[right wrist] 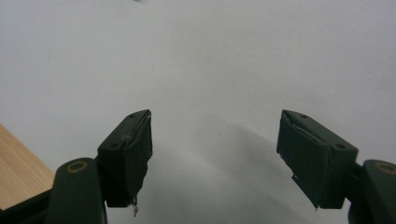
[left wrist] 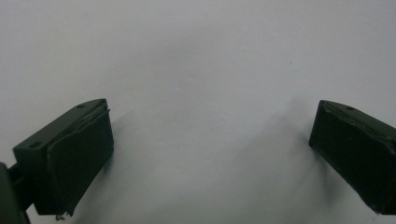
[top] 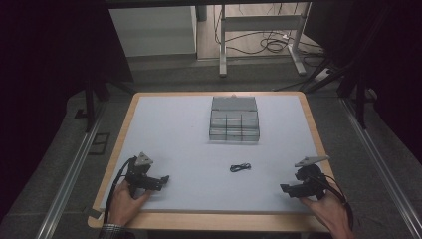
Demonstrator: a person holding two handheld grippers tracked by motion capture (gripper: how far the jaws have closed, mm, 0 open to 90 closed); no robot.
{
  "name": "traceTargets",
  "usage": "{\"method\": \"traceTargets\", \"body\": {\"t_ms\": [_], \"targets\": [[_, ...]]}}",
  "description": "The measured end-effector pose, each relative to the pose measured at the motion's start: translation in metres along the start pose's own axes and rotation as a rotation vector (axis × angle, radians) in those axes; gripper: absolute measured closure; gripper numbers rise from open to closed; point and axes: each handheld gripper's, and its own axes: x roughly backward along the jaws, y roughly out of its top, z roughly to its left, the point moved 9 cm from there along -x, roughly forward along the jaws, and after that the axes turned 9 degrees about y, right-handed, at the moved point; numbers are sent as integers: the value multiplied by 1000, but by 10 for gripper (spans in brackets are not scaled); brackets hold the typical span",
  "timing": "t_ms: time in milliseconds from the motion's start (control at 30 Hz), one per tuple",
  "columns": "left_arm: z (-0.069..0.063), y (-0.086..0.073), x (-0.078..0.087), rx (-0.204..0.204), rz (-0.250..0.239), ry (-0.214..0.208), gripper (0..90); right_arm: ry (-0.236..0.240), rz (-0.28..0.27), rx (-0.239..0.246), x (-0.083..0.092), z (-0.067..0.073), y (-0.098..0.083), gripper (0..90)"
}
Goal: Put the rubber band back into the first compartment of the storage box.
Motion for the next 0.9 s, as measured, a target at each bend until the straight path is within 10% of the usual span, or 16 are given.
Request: {"method": "traceTargets", "body": {"t_ms": [900], "targets": [[0,0,0,-1,0,0,0,32,100,55,-19,9,27,305]]}}
